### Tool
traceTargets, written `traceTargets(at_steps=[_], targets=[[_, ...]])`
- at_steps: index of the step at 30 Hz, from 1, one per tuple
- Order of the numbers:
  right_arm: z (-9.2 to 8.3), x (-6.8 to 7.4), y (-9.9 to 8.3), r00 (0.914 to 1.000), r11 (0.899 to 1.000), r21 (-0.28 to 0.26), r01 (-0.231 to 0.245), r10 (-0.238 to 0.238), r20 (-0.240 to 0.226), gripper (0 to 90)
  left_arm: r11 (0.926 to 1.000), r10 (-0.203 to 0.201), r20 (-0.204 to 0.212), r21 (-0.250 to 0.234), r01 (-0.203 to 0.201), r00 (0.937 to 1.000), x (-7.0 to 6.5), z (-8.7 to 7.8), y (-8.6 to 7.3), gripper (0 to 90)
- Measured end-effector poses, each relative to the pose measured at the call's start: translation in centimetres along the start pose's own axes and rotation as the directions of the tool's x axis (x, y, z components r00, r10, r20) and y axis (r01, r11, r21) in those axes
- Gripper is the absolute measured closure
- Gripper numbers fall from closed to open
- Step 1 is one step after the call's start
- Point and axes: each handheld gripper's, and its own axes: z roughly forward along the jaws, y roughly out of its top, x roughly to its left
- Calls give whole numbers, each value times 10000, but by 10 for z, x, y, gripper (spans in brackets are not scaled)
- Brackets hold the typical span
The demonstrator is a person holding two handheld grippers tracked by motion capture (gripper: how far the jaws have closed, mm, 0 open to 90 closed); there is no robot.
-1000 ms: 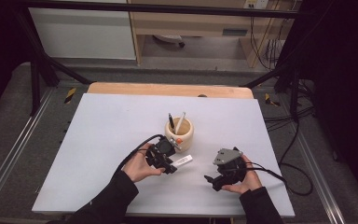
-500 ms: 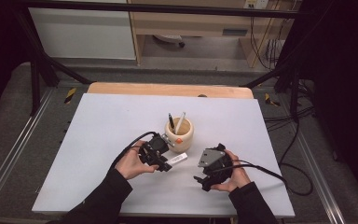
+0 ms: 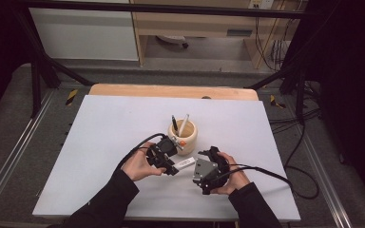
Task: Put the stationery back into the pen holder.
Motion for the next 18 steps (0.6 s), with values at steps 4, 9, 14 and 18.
traceTargets(at_steps=[4, 9, 14, 18], targets=[[1, 1, 0, 9981, 9981, 33, 618, -618, 81, 136, 9999, 33, 39, 103, -34, 10000, -3, 1, 7, 669], [1, 3, 1, 9871, 9868, -285, 1592, -1586, 214, 190, 9998, 146, 61, 166, -147, 9999, -7, 3, 15, 669], [1, 3, 2, 9799, 9794, -352, 1988, -1981, 219, 251, 9993, 257, 58, 259, -258, 9997, -11, 5, 21, 669], [1, 3, 2, 9711, 9705, -371, 2382, -2375, 232, 334, 9990, 292, 104, 344, -295, 9995, -14, 6, 25, 669]])
